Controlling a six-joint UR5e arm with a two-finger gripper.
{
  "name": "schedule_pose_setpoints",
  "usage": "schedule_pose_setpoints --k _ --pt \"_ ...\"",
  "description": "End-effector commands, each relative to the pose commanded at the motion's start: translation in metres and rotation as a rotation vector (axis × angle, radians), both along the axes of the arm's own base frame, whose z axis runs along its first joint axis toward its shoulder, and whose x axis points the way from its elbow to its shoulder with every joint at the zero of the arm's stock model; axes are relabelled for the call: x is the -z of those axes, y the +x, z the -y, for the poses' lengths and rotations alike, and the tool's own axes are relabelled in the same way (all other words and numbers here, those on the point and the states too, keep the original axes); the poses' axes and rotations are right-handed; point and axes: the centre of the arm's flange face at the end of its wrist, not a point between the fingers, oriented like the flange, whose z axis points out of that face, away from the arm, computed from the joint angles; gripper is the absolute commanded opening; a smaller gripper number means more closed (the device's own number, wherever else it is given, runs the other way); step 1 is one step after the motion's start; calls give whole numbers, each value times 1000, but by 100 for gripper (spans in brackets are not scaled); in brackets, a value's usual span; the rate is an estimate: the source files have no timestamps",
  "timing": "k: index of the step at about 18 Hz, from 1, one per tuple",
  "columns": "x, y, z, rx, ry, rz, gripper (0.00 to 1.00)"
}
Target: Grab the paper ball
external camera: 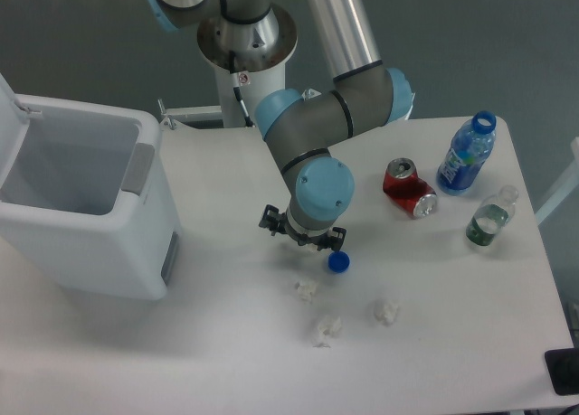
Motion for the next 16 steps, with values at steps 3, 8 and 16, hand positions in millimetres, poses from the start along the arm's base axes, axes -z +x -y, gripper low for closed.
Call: schedule_pose_setpoints --k 3,8,16 --pt "-2 -9 6 -17 3 -4 92" --pt "-6 -20 11 -26 11 -11 91" --pt "2 -32 19 -28 -8 -18 91"
